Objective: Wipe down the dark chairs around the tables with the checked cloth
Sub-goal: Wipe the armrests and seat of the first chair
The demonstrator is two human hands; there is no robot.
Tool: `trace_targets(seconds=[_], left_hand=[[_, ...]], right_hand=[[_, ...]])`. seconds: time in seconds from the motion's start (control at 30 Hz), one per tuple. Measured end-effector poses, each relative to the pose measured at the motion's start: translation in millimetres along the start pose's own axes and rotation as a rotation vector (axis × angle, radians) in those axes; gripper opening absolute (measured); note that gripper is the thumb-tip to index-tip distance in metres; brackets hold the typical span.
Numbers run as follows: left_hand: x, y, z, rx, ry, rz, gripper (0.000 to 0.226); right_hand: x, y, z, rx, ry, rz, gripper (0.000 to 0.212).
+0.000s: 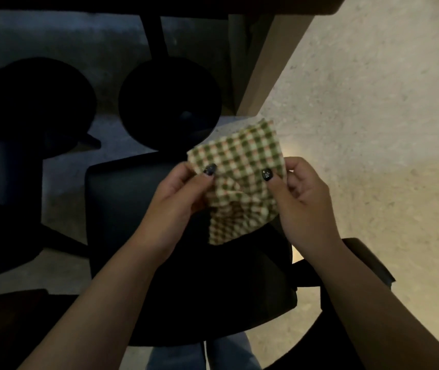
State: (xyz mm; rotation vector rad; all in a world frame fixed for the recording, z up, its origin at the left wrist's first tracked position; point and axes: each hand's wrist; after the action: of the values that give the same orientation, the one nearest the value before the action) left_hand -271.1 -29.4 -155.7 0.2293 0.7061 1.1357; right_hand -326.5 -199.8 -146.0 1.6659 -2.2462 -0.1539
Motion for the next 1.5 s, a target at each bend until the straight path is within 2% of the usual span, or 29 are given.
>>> trace_targets(seconds=[0.07, 0.17, 0.3, 0.37, 0.47, 0.63, 0.77, 0.9, 0.97, 1.07, 1.17, 1.2, 1.27, 1.33, 1.5], left_hand=[[-4, -5, 0, -0.031, -0.163, -0.034, 0.037], [-9, -11, -1, -0.167, -0.301, 0.018, 0.024], [-10, -16, 9, -0.301, -0.254, 0.017, 0.031], [-11, -18, 14, -0.348, -0.325, 0.013, 0.029], [-10, -20, 16, -0.341, -0.341, 0.017, 0.028], [4, -38, 20, -0.28, -0.512, 0.041, 0.023], [16, -60, 29, -0.319, -0.602, 0.075, 0.027], [22, -62, 27, -0.403, -0.541, 0.035, 0.03], [28, -58, 9, -0.375, -0.566, 0.038, 0.026], [48, -48, -39, -0.217, -0.683, 0.105, 0.018], [71, -38, -92, -0.009, -0.833, 0.188, 0.001], [75, -34, -104, 0.057, -0.876, 0.204, 0.008], [79, -26, -121, 0.162, -0.926, 0.22, 0.017], [81, -20, -128, 0.19, -0.972, 0.262, 0.025], [91, -31, -125, 0.16, -0.933, 0.412, 0.014]], right_hand=[[6, -5, -4, 0.21, 0.173, -0.009, 0.014], [15, -16, -7, 0.405, 0.426, -0.032, 0.018], [20, -29, -13, 0.255, 0.361, 0.017, 0.02], [20, -32, -16, 0.131, 0.162, -0.052, 0.027], [18, -34, -18, -0.022, -0.068, -0.173, 0.017], [4, -55, -9, -0.149, -0.024, -0.126, 0.007], [-5, -73, -9, -0.122, -0.215, -0.072, 0.012], [-10, -71, 4, 0.012, -0.082, -0.033, 0.025], [-14, -62, 27, -0.026, 0.026, -0.04, 0.028], [-24, -47, 70, -0.1, 0.303, -0.114, 0.021], [-38, -40, 100, -0.237, 0.613, -0.329, 0.023], [-43, -37, 105, -0.291, 0.655, -0.396, 0.021], [-54, -34, 112, -0.373, 0.677, -0.454, 0.015], [-62, -34, 117, -0.375, 0.694, -0.444, 0.007], [-85, -45, 126, -0.326, 0.632, -0.362, 0.006]])
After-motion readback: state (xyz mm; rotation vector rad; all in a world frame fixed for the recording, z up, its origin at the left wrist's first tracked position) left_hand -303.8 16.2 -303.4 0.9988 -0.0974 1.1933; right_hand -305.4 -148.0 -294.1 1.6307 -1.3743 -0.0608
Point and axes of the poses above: each hand's wrist, its own y-axis away from the middle knuckle, its own x-axis out of the back of the hand, z = x × y, and after that the axes turned 2 degrees about -z, right-handed
